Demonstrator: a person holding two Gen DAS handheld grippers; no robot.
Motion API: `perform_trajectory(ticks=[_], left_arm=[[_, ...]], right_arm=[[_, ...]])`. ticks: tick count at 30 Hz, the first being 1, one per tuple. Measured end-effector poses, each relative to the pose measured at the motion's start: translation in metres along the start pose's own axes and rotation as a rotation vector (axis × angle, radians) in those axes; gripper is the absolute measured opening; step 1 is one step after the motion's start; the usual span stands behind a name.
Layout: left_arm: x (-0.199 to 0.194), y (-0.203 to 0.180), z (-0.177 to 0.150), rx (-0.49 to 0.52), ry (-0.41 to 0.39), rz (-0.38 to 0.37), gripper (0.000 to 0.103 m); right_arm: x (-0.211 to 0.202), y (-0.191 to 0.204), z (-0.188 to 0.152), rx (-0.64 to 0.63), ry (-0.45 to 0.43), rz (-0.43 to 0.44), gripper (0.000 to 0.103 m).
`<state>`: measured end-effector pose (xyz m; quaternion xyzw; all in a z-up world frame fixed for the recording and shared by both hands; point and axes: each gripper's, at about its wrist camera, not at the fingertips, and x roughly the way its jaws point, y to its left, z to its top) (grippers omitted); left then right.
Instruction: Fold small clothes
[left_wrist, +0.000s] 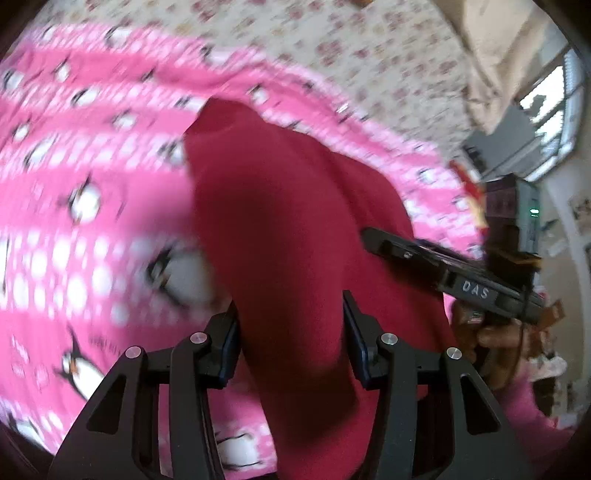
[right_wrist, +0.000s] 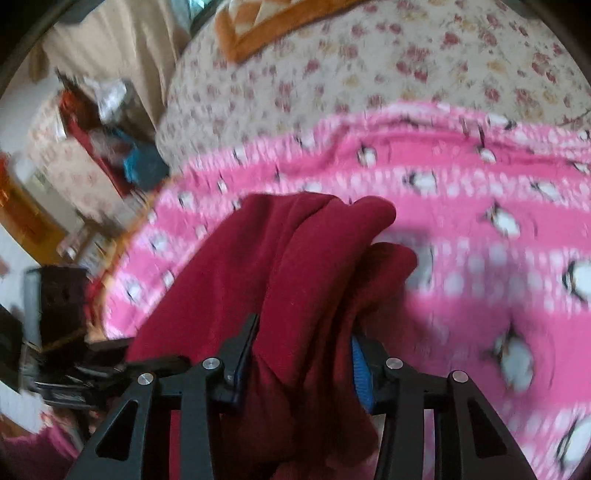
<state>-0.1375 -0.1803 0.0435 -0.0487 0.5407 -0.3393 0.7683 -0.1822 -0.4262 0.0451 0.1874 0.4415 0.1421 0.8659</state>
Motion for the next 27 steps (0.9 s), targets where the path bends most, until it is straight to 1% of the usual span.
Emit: perform_trajectory(ticks=[1, 2, 3, 4, 6, 7, 8, 9, 10, 12, 14, 15, 16, 17, 19, 20, 22, 25, 27], left_arm=[[0.007, 0.002, -0.004, -0.011, 0.011, 0.024, 0.053], [0.01, 0.003, -0.008, -0.016, 0.008, 0.044, 0.061], [0.009, 0.002, -0.011, -0.014, -0.015, 0.062, 0.064], [0.004, -0.001, -0.011, 0.0, -0.037, 0.086, 0.065], [-0.008, -0.008, -0.011, 0.037, -0.09, 0.144, 0.066], [-0.011, -0.01, -0.01, 0.044, -0.113, 0.167, 0.067], [-0.014, -0.011, -0.01, 0.046, -0.138, 0.194, 0.071], [-0.016, -0.011, -0.009, 0.041, -0.163, 0.219, 0.071], [-0.017, -0.011, -0.009, 0.033, -0.176, 0.236, 0.071], [-0.015, -0.005, -0.011, 0.01, -0.173, 0.238, 0.071], [-0.01, -0.003, -0.012, -0.005, -0.174, 0.238, 0.071], [-0.009, -0.003, -0.015, -0.006, -0.179, 0.246, 0.071], [-0.01, -0.003, -0.017, -0.006, -0.183, 0.25, 0.071], [-0.011, -0.004, -0.018, -0.005, -0.19, 0.251, 0.071], [-0.011, -0.008, -0.021, 0.002, -0.195, 0.25, 0.071], [-0.011, -0.01, -0.022, 0.007, -0.197, 0.26, 0.071], [-0.013, -0.014, -0.026, 0.028, -0.207, 0.292, 0.071], [-0.015, -0.021, -0.029, 0.059, -0.218, 0.34, 0.071], [-0.018, -0.024, -0.032, 0.07, -0.238, 0.364, 0.071]], right_arm=[[0.008, 0.004, -0.011, -0.033, 0.019, -0.088, 0.051], [0.011, 0.006, -0.016, -0.054, 0.024, -0.146, 0.054], [0.009, 0.011, -0.02, -0.081, 0.015, -0.192, 0.057], [0.003, 0.016, -0.022, -0.097, -0.001, -0.21, 0.057], [-0.019, 0.032, -0.026, -0.147, -0.07, -0.267, 0.057], [-0.034, 0.043, -0.03, -0.184, -0.119, -0.301, 0.057], [-0.042, 0.05, -0.033, -0.207, -0.14, -0.312, 0.057], [-0.047, 0.057, -0.036, -0.23, -0.149, -0.307, 0.057], [-0.052, 0.066, -0.041, -0.262, -0.146, -0.275, 0.057], [-0.05, 0.077, -0.042, -0.301, -0.123, -0.23, 0.057], [-0.041, 0.087, -0.05, -0.353, -0.097, -0.204, 0.052], [-0.035, 0.089, -0.054, -0.374, -0.079, -0.202, 0.046], [-0.025, 0.088, -0.058, -0.392, -0.053, -0.216, 0.044], [-0.02, 0.085, -0.063, -0.398, -0.039, -0.234, 0.043], [-0.005, 0.073, -0.069, -0.392, -0.004, -0.286, 0.04], [0.0, 0.066, -0.069, -0.374, 0.006, -0.291, 0.04], [-0.003, 0.061, -0.072, -0.353, -0.016, -0.266, 0.04], [-0.008, 0.062, -0.073, -0.347, -0.019, -0.267, 0.04], [-0.016, 0.062, -0.072, -0.307, -0.039, -0.25, 0.041]])
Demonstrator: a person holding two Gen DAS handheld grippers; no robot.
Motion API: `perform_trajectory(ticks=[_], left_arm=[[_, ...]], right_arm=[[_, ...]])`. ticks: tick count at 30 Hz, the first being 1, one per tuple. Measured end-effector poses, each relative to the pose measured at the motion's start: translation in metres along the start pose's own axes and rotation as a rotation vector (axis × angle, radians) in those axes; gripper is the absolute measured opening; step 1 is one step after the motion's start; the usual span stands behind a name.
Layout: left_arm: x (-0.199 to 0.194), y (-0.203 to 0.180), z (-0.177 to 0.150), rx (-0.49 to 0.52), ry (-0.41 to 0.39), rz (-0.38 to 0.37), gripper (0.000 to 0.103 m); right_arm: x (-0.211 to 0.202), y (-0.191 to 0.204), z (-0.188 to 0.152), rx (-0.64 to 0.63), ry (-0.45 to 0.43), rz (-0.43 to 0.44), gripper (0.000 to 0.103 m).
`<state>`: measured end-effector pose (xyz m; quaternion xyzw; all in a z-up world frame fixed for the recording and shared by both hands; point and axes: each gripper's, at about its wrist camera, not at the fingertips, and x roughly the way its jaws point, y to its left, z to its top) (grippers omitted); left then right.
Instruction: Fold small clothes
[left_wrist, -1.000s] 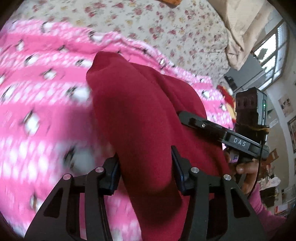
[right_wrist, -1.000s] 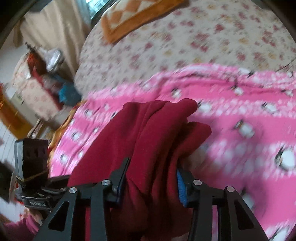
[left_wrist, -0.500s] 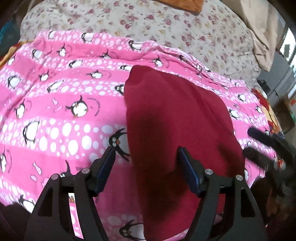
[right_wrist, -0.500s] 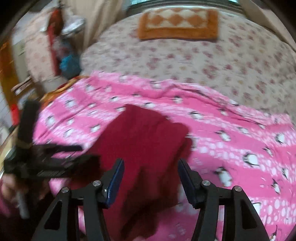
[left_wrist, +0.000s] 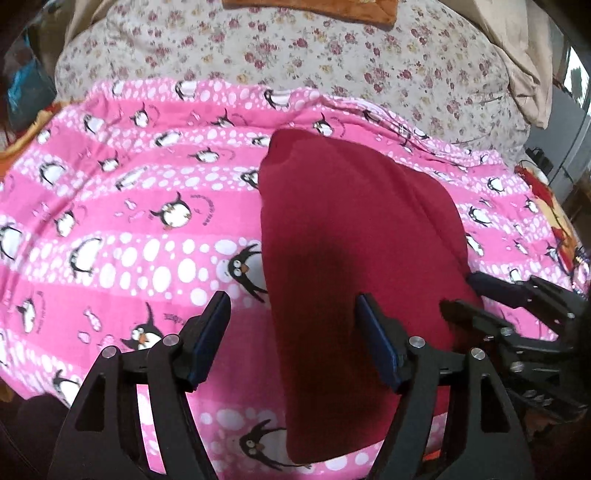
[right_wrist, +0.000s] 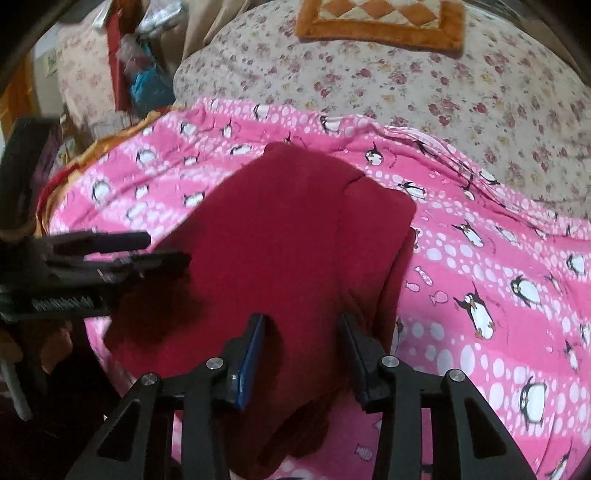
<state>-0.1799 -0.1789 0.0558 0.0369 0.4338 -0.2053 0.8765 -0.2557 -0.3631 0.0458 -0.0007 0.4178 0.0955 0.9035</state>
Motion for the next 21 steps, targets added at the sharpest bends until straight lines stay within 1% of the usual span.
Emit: perform_trajectory(ticks=[3, 8, 9, 10, 12, 15, 17, 21], left_arm=[[-0.008, -0.001, -0.002, 0.003, -0.028, 0.026, 0.071], [-0.019, -0.002, -0.006, -0.005, -0.056, 0.041, 0.071], [-0.021, -0.003, -0.006, -0.002, -0.06, 0.045, 0.071], [-0.023, -0.004, -0.007, 0.004, -0.067, 0.05, 0.071], [-0.029, -0.007, -0.009, 0.017, -0.081, 0.06, 0.071], [-0.038, -0.012, -0.013, 0.035, -0.116, 0.065, 0.071], [-0.043, -0.013, -0.014, 0.041, -0.133, 0.066, 0.071], [-0.051, -0.014, -0.016, 0.039, -0.158, 0.061, 0.071]], right_arm=[[-0.014, -0.003, -0.001, 0.083, -0.038, 0.022, 0.048], [-0.025, 0.004, -0.007, 0.147, -0.051, 0.001, 0.051], [-0.027, 0.005, -0.008, 0.157, -0.052, -0.003, 0.055], [-0.029, 0.006, -0.01, 0.173, -0.056, -0.005, 0.065], [-0.034, 0.006, -0.011, 0.196, -0.075, -0.005, 0.077], [-0.042, 0.007, -0.011, 0.217, -0.096, -0.016, 0.078], [-0.045, 0.009, -0.01, 0.217, -0.099, -0.038, 0.078], [-0.049, 0.011, -0.01, 0.217, -0.113, -0.065, 0.082]])
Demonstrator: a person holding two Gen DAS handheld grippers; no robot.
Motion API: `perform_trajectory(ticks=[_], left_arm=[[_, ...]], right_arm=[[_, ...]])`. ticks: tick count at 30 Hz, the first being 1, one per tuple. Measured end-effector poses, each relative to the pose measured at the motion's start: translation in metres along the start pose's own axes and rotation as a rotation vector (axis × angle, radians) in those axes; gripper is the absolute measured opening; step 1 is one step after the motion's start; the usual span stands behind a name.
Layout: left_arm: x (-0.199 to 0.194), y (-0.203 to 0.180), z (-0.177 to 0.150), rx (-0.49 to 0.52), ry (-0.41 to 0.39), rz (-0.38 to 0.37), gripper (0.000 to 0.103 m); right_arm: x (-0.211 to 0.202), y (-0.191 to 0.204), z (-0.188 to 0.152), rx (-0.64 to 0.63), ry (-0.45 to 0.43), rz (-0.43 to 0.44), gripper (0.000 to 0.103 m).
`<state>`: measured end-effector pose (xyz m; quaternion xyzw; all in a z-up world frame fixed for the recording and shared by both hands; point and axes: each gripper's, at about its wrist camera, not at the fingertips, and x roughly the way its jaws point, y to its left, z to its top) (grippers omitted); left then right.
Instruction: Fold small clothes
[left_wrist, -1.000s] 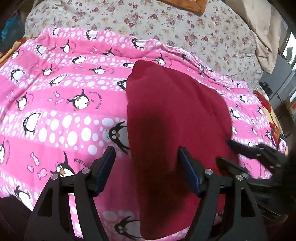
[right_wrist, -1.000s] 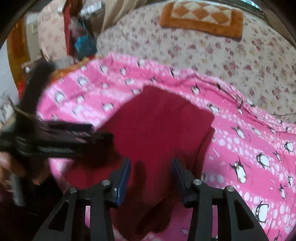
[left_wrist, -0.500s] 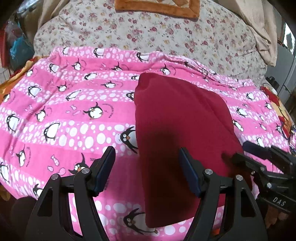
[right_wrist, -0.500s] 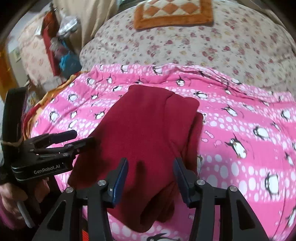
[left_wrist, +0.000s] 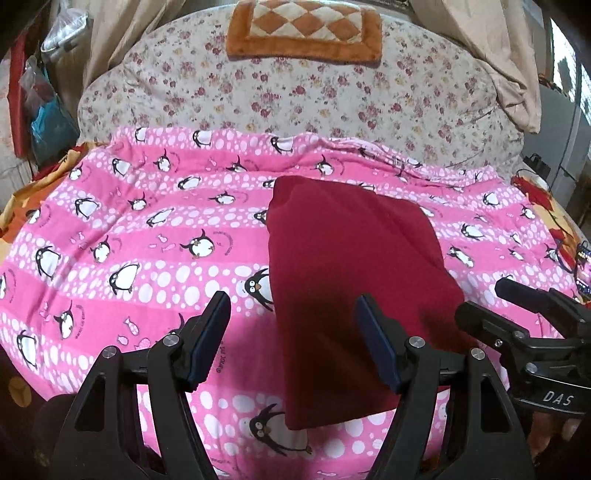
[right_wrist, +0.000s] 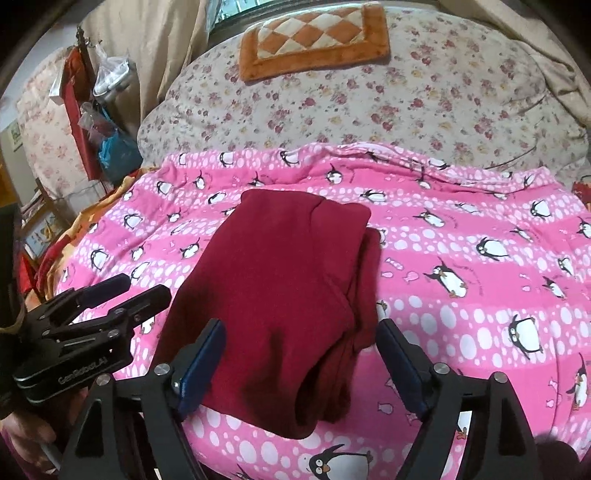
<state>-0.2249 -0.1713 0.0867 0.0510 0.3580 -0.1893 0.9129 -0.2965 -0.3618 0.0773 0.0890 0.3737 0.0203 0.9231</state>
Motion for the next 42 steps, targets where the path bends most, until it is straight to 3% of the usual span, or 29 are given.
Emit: perform_trajectory(ticks=[10, 16, 42], left_arm=[[-0.007, 0.012, -0.001, -0.07, -0.079, -0.006, 0.071], [-0.006, 0.01, -0.002, -0.025, -0.085, 0.078, 0.071], [-0.002, 0.016, -0.003, -0.051, -0.057, 0.091, 0.071]], right_arm=[[0.002, 0.0, 0.001, 0.019, 0.007, -0.033, 0.083], [0.005, 0.0, 0.001, 0.014, 0.014, -0.055, 0.084], [0.01, 0.0, -0.001, 0.015, 0.028, -0.046, 0.084]])
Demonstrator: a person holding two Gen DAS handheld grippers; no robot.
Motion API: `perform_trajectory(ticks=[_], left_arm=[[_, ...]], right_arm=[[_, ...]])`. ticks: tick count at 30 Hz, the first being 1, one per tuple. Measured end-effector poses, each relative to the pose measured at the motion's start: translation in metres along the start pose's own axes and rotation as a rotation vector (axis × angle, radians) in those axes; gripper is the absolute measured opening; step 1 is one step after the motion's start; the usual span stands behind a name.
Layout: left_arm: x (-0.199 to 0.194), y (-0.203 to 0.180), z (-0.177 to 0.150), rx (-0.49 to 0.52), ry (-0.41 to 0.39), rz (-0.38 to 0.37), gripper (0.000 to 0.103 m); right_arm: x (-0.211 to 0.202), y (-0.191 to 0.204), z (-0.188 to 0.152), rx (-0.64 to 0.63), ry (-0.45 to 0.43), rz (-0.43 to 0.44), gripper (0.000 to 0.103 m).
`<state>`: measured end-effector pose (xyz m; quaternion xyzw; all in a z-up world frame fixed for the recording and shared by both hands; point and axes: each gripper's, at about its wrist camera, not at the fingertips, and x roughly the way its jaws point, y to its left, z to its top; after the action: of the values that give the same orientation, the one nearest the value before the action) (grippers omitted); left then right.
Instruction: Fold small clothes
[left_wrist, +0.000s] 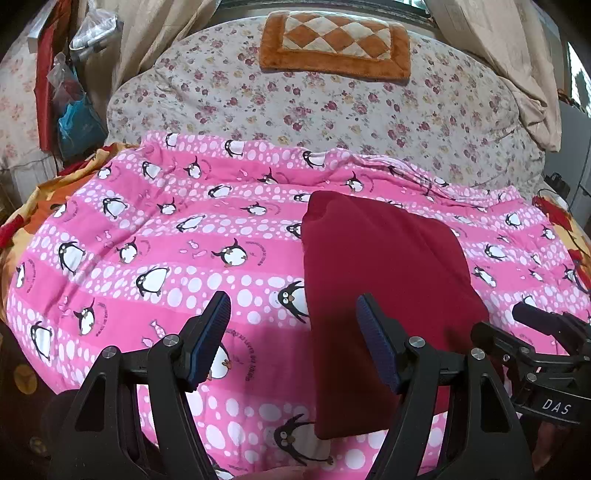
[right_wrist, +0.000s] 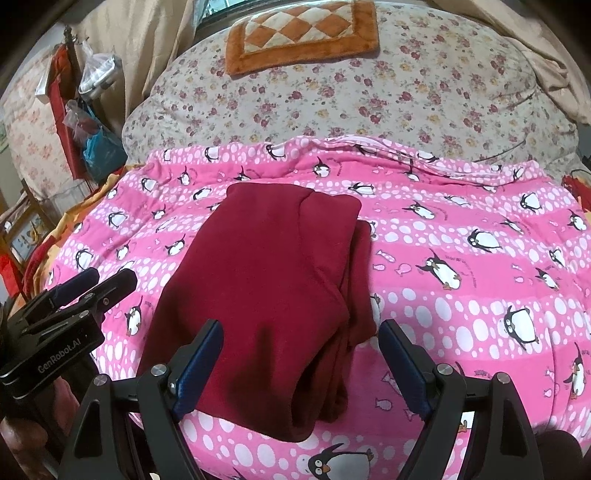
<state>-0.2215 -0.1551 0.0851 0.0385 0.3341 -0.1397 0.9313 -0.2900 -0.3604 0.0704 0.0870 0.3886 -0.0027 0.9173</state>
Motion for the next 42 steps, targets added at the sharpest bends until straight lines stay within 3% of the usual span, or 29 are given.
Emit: perform_trajectory(ticks=[42], left_arm=[[0.004, 0.002, -0.0045, 0.006, 0.018, -0.005, 0.071]], right_arm=[[0.0094, 0.0031, -0.0017, -0.011, 0.035, 0.006, 0.086]])
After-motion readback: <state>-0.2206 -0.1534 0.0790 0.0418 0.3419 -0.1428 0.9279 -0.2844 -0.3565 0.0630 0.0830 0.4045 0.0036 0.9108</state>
